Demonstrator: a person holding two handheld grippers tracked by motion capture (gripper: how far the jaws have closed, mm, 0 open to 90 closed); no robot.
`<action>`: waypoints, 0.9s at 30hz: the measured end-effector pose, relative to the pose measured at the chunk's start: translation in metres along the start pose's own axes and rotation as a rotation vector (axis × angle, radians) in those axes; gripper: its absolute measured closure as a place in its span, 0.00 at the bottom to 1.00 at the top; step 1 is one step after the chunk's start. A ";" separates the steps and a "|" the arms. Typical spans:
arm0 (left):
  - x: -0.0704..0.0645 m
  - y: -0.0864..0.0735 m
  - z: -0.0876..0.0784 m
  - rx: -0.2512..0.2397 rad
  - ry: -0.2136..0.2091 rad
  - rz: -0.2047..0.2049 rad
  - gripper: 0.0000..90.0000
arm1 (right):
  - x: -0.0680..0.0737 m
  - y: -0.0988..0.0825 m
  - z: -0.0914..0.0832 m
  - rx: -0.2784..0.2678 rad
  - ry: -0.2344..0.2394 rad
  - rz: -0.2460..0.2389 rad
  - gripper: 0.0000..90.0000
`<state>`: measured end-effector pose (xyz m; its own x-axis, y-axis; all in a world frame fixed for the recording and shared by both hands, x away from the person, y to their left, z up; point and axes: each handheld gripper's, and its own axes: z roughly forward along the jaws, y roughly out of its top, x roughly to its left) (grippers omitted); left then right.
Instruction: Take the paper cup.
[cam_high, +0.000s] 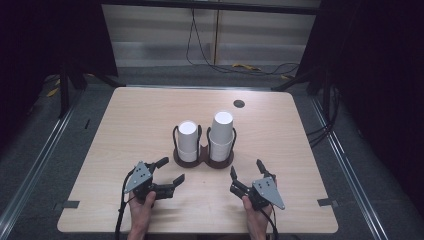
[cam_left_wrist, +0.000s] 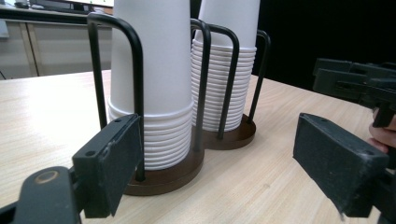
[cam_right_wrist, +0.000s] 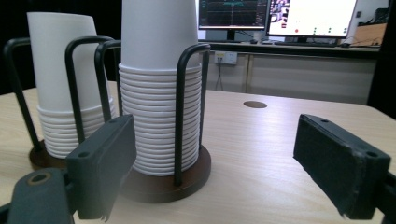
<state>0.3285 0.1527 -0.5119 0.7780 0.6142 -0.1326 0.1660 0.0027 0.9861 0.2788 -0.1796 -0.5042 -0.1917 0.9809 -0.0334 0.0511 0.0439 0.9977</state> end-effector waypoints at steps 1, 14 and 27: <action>0.002 0.000 0.000 -0.001 0.002 -0.008 0.17 | -0.001 0.000 0.000 0.002 0.004 0.007 0.15; 0.006 0.021 -0.003 0.036 -0.009 -0.025 0.18 | -0.002 0.000 -0.001 0.006 0.079 0.003 0.14; 0.025 0.049 -0.005 0.038 -0.067 0.004 0.21 | -0.002 0.001 -0.002 0.018 0.102 0.001 0.14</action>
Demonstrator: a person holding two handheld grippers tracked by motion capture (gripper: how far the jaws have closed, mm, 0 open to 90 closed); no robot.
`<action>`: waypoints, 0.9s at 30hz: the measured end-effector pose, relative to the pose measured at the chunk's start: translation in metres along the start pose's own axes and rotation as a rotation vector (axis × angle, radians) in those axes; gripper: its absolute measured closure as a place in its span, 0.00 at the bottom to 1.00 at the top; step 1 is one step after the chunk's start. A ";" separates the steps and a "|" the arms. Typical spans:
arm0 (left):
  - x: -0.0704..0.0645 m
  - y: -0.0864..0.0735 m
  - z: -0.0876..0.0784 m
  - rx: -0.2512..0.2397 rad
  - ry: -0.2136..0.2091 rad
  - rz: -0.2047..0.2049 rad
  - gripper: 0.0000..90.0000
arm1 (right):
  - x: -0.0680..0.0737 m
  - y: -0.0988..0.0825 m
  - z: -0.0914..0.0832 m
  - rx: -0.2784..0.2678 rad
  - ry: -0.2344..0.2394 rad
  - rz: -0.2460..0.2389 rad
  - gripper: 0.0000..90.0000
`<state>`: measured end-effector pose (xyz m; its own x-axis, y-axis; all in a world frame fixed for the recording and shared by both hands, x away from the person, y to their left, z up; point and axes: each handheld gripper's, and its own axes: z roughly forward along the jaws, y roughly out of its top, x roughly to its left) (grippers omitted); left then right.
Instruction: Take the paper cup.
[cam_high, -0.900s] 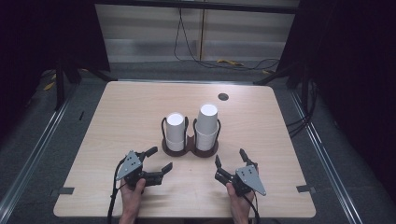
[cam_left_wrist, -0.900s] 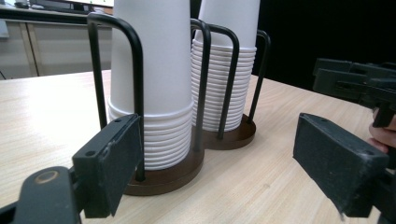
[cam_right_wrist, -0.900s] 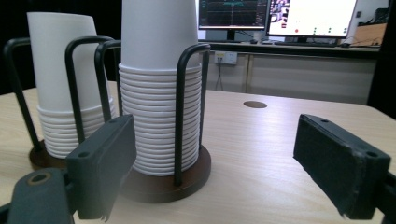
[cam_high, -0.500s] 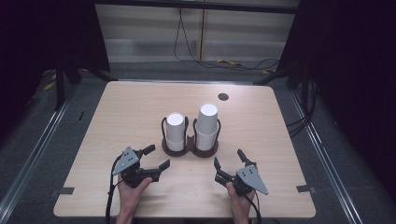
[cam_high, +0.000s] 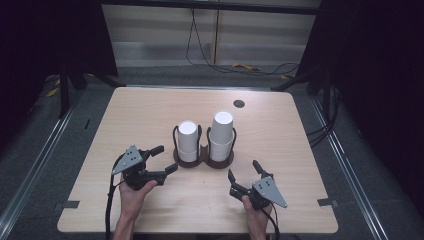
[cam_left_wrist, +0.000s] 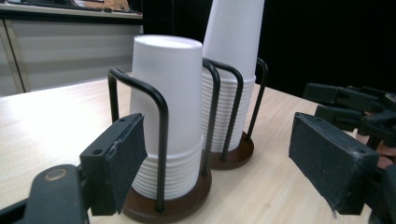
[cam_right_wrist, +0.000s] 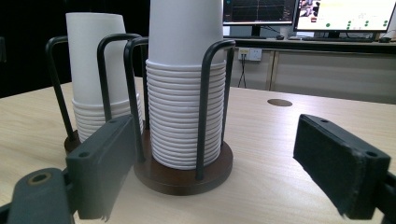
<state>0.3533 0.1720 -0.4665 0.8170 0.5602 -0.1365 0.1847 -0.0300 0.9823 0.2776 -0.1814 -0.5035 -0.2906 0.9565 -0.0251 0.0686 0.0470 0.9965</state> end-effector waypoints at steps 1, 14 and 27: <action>0.001 0.002 0.000 0.008 -0.003 0.006 0.21 | 0.000 0.000 0.000 0.003 0.000 -0.001 0.14; 0.007 0.027 0.009 0.051 -0.014 0.020 0.21 | 0.000 0.001 0.002 0.020 0.047 -0.011 0.16; 0.016 0.049 0.025 0.084 -0.049 0.056 0.21 | 0.000 0.001 0.003 0.036 0.059 -0.014 0.17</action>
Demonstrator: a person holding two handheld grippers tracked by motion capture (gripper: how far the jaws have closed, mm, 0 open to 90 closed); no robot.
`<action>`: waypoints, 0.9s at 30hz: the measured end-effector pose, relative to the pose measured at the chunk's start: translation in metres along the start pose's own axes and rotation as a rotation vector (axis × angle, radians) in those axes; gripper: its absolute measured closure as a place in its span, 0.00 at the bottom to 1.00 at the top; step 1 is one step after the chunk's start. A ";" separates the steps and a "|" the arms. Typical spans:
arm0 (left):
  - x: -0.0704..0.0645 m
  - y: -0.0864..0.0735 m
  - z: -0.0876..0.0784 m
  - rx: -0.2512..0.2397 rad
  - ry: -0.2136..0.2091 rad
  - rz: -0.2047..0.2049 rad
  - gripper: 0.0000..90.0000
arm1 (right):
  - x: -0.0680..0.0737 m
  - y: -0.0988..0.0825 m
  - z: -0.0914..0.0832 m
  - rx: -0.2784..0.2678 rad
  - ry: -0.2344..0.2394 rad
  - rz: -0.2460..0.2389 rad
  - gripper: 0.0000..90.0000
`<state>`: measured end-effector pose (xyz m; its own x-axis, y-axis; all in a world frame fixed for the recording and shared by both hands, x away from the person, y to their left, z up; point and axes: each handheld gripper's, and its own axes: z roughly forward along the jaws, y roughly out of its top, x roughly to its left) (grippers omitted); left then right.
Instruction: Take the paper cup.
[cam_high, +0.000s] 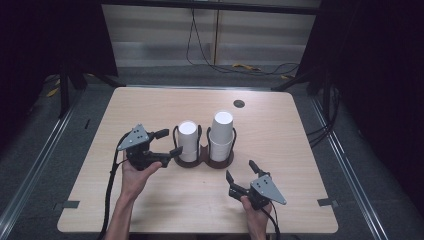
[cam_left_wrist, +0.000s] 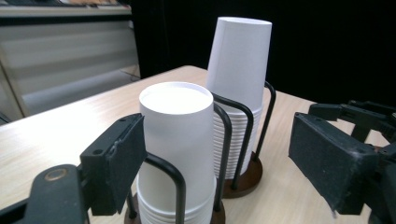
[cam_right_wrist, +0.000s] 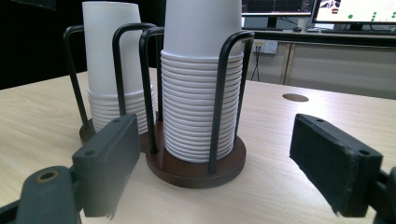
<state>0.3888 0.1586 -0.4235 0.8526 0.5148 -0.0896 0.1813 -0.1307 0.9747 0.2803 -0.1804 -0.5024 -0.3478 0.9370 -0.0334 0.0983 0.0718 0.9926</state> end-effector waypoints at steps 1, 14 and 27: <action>0.000 0.002 0.001 0.004 -0.003 0.000 0.21 | 0.000 0.000 0.000 0.001 0.002 0.001 0.17; 0.008 0.021 0.018 0.103 0.002 0.009 0.23 | -0.002 0.000 -0.001 0.005 0.010 0.016 0.16; 0.014 0.039 0.031 0.176 -0.014 0.021 0.28 | -0.001 0.000 0.000 0.015 0.016 0.026 0.16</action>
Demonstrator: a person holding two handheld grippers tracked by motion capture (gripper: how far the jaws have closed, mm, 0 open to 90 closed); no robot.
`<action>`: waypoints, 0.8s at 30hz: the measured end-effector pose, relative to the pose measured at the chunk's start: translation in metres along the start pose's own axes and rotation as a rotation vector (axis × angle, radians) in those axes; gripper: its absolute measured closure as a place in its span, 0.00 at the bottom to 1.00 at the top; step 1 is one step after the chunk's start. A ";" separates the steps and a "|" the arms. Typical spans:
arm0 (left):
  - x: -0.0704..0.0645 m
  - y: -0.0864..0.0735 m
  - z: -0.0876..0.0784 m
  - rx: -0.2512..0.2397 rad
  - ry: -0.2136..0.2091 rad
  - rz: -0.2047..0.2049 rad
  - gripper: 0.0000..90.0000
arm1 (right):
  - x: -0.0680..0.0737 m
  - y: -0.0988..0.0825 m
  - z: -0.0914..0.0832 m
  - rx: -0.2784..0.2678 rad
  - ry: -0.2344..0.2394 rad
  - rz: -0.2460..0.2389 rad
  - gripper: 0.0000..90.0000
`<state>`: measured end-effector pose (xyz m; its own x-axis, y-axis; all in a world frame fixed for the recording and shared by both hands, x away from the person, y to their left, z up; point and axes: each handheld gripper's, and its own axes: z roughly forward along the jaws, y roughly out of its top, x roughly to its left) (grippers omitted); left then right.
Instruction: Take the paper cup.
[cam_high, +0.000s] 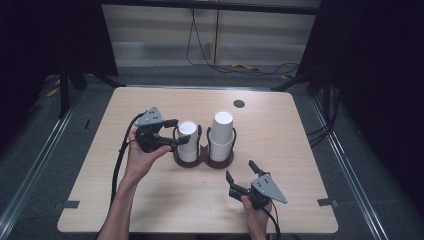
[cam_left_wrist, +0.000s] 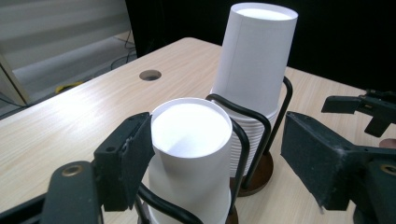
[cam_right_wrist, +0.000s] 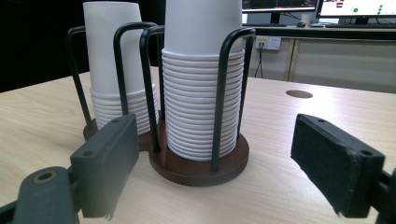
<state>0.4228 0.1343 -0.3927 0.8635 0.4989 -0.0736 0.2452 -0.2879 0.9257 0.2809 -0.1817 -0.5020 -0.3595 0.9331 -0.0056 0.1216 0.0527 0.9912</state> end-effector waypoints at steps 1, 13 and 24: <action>0.003 0.003 0.002 0.019 -0.008 -0.014 0.27 | 0.000 0.000 0.000 0.001 0.002 -0.001 0.16; 0.014 0.021 0.015 0.135 -0.006 -0.015 0.26 | -0.001 0.001 0.002 0.021 -0.005 0.000 0.17; 0.017 0.034 0.027 0.291 -0.027 0.023 0.28 | 0.000 0.001 0.002 0.021 -0.005 0.003 0.17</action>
<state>0.4572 0.1109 -0.3729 0.8806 0.4690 -0.0669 0.3381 -0.5232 0.7823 0.2825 -0.1814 -0.5014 -0.3541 0.9352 -0.0038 0.1418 0.0577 0.9882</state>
